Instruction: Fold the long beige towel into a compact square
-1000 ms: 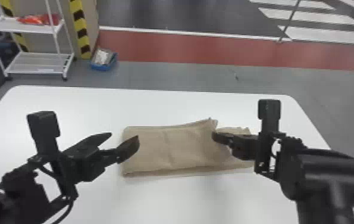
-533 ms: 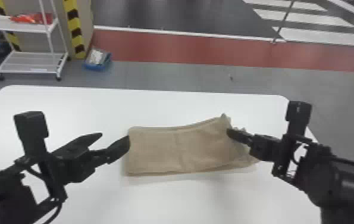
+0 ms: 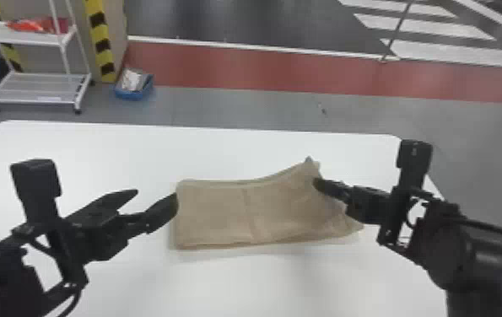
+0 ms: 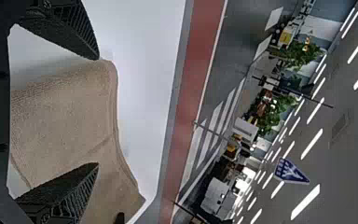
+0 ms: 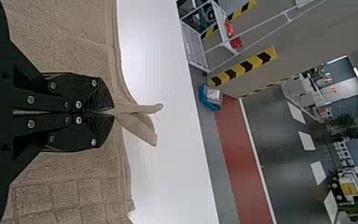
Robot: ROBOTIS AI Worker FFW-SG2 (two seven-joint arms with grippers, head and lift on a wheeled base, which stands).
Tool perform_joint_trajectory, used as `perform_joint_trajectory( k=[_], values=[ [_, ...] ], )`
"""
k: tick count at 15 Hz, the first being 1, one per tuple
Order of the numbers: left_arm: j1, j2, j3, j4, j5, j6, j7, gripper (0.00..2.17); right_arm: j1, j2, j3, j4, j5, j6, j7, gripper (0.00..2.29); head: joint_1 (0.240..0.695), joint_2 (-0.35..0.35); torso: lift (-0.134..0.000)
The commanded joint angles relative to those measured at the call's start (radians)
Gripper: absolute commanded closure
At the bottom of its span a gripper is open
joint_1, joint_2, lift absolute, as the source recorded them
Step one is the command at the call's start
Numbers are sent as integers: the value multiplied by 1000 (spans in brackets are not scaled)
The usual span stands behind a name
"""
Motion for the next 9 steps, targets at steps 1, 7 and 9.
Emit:
perform_joint_trajectory(
  k=[1,7,9],
  values=[
    [2,0,2,-4,-21,3,3,76,3,16,-64,-26,-53,-1,2,1477,695,-176,-124],
    [-16,-9,-26,5,-33,15,3,76,0,6,-163,104,-85,-47,5,1477,695,-250,-124],
    [-18,-9,-33,5,-34,18,6,76,-12,6,-126,138,-58,-59,5,1477,695,-256,-124]
  ],
)
